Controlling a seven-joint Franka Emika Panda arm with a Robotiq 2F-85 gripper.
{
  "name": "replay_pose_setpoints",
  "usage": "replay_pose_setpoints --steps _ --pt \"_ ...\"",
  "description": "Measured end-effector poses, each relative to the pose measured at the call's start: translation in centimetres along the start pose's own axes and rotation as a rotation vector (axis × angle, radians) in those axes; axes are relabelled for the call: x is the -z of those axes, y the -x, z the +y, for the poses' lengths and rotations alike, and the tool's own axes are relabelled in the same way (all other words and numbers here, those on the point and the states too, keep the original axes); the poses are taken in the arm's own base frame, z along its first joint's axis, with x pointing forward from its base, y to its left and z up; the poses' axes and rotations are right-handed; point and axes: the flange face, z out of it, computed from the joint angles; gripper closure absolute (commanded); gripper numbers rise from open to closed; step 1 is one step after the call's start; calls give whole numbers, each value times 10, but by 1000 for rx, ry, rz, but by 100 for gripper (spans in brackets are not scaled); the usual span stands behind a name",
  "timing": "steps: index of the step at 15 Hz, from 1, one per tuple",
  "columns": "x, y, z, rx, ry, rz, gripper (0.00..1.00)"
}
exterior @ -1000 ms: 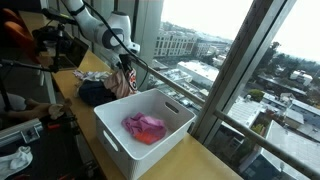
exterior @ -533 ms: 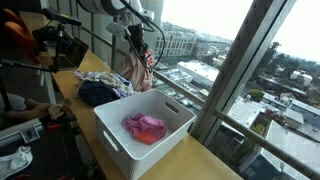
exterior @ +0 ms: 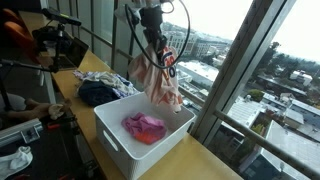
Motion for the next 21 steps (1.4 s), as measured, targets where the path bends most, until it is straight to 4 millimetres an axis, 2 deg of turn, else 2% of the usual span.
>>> replay_pose_setpoints --steps 2,3,4,7,9,12,13,17,19,21 --pt "-33 19 13 -23 -8 -62 96" --pt "-53 30 16 -32 -14 -95 60" --pt "-72 41 18 -37 -19 -126 59" --pt "-125 69 18 -41 -19 -203 39" --pt "-143 78 6 -20 -23 -220 25" --pt "-140 84 -32 46 -44 -200 4" --pt "-134 84 -47 69 -51 -187 0" --pt "-106 88 -110 149 -98 -132 0" --pt "-103 96 -140 189 -126 -123 0" --pt "-108 106 -167 224 -154 -124 0"
